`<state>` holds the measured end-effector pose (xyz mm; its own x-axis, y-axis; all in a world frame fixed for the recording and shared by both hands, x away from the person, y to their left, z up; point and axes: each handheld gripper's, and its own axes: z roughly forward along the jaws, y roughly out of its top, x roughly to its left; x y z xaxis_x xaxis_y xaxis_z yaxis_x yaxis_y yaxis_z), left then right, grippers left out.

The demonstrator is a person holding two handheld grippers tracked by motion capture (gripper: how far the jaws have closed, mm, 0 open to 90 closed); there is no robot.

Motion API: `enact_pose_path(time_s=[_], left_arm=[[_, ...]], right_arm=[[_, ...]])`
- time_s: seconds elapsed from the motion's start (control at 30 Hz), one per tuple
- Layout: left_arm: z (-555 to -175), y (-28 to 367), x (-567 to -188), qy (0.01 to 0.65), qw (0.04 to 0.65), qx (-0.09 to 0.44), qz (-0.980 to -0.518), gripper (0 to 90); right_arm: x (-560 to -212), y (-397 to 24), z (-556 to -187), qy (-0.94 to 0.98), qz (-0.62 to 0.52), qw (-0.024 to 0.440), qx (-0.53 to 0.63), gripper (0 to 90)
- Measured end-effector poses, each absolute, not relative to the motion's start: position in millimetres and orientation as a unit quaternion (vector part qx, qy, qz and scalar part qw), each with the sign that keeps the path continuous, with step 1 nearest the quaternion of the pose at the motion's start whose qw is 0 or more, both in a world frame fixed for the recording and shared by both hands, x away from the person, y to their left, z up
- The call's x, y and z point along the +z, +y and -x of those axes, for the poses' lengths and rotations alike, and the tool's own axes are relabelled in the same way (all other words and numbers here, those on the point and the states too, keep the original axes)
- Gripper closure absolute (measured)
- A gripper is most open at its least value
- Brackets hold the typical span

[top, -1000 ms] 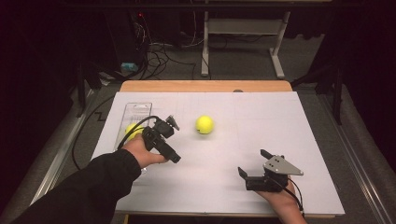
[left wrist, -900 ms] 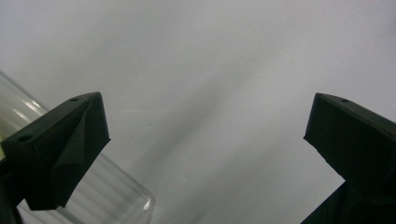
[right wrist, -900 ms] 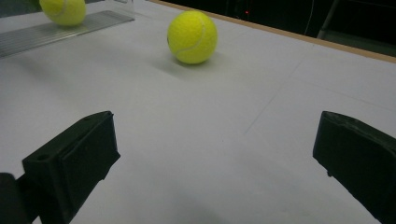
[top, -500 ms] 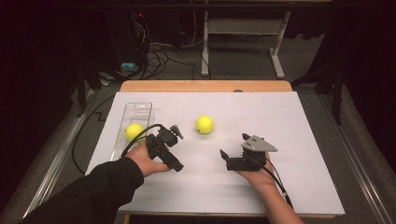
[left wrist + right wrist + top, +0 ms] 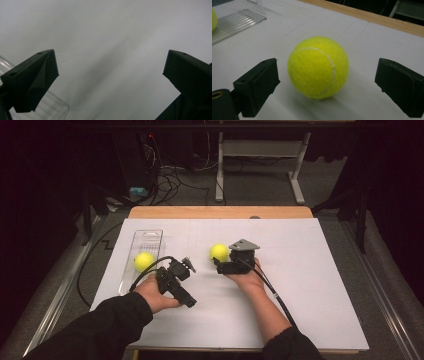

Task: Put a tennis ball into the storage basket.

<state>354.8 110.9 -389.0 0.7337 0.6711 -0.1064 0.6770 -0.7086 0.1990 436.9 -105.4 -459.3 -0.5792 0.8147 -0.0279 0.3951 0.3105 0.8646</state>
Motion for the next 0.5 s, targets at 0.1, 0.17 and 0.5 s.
enact_pose_path(time_s=[0.1,0.17,0.5], left_arm=[[-355,110,-390,0.363,0.113,-0.015,-0.925,0.5],[-356,109,-390,0.36,0.112,-0.017,-0.926,0.5],[-356,108,-390,0.357,0.112,-0.021,-0.927,0.5]], right_arm=[[-463,-96,-451,0.781,-0.402,0.22,0.424,10.1],[-466,-93,-456,0.785,-0.406,0.213,0.416,12.8],[-469,-84,-460,0.804,-0.4,0.189,0.397,26.7]])
